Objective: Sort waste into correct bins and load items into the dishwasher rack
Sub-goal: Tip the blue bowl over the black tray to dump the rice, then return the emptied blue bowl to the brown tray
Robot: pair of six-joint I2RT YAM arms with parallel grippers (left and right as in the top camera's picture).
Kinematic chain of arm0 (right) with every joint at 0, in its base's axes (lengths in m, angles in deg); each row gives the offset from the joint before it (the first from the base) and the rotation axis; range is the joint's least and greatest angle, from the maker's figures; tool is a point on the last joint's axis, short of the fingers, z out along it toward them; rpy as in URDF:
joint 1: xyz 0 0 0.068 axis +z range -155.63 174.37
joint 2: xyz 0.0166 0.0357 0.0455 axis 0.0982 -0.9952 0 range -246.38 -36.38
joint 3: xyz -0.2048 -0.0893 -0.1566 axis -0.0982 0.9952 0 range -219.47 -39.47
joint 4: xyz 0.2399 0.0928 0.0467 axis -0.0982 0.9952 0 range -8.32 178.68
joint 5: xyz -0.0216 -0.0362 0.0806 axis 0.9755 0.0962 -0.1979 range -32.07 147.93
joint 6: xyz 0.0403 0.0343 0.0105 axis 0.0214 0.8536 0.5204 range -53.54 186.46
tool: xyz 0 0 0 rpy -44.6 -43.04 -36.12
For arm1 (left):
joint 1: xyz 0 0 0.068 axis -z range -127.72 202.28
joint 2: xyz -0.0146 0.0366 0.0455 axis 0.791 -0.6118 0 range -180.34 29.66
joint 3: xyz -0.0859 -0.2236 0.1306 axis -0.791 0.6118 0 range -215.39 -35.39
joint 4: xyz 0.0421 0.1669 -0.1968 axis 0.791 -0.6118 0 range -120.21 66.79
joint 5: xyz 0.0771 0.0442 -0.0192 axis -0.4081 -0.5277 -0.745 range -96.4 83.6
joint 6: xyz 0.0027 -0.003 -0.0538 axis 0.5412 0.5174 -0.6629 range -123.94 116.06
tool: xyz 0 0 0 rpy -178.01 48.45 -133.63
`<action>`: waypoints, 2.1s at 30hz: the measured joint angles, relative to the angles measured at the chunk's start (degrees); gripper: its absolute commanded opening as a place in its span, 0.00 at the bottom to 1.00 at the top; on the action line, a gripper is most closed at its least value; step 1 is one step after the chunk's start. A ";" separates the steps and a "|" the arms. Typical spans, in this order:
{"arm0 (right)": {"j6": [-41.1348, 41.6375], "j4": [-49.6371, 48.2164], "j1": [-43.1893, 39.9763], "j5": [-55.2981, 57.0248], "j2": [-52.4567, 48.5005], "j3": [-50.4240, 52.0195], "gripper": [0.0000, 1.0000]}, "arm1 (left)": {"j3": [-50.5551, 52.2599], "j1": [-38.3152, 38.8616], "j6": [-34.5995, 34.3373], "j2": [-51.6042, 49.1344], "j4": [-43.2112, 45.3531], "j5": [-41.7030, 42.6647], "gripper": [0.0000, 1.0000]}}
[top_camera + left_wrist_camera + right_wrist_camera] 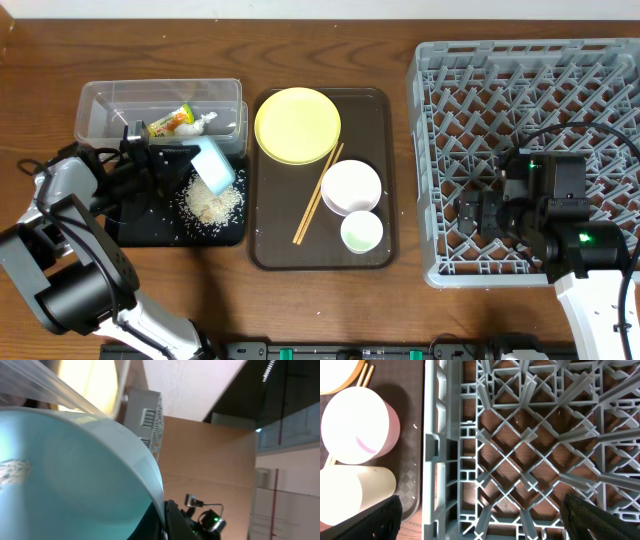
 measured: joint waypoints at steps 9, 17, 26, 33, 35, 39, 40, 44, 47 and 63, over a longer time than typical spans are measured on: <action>0.00 0.37 0.00 0.00 0.00 0.00 0.99 | 0.02 -1.20 -0.90 0.00 -0.85 0.11 0.06; 0.00 0.68 0.00 0.00 0.00 0.00 0.99 | 0.07 -1.88 -1.79 0.00 -0.87 -1.42 0.06; 0.00 0.68 0.00 0.00 0.00 0.00 0.99 | 0.11 -2.01 -0.48 0.00 -1.66 -0.02 0.06; 0.02 0.66 0.00 0.00 0.00 0.02 0.99 | 0.37 1.36 -0.46 3.76 -2.32 -5.07 0.06; 0.02 0.68 0.00 0.00 0.00 0.00 0.99 | 0.37 3.82 -0.46 7.19 -2.29 -7.93 0.06; 0.00 0.59 0.00 0.00 0.00 0.00 0.99 | 0.37 10.62 -0.74 14.53 -2.34 -15.98 0.06; 0.00 0.57 0.00 0.00 0.00 0.00 0.99 | 0.37 12.92 -0.81 16.20 -2.29 -18.43 0.06; 0.00 0.52 0.00 0.00 0.00 0.00 0.99 | 0.37 23.21 -0.96 19.96 -1.25 -28.15 0.06; 0.00 0.50 0.00 0.00 0.00 0.00 0.99 | 0.37 30.64 -1.95 20.11 -0.63 -36.48 0.06; 0.00 0.50 0.00 0.00 0.00 0.00 0.99 | 0.37 53.62 -6.56 14.38 6.67 -64.32 0.07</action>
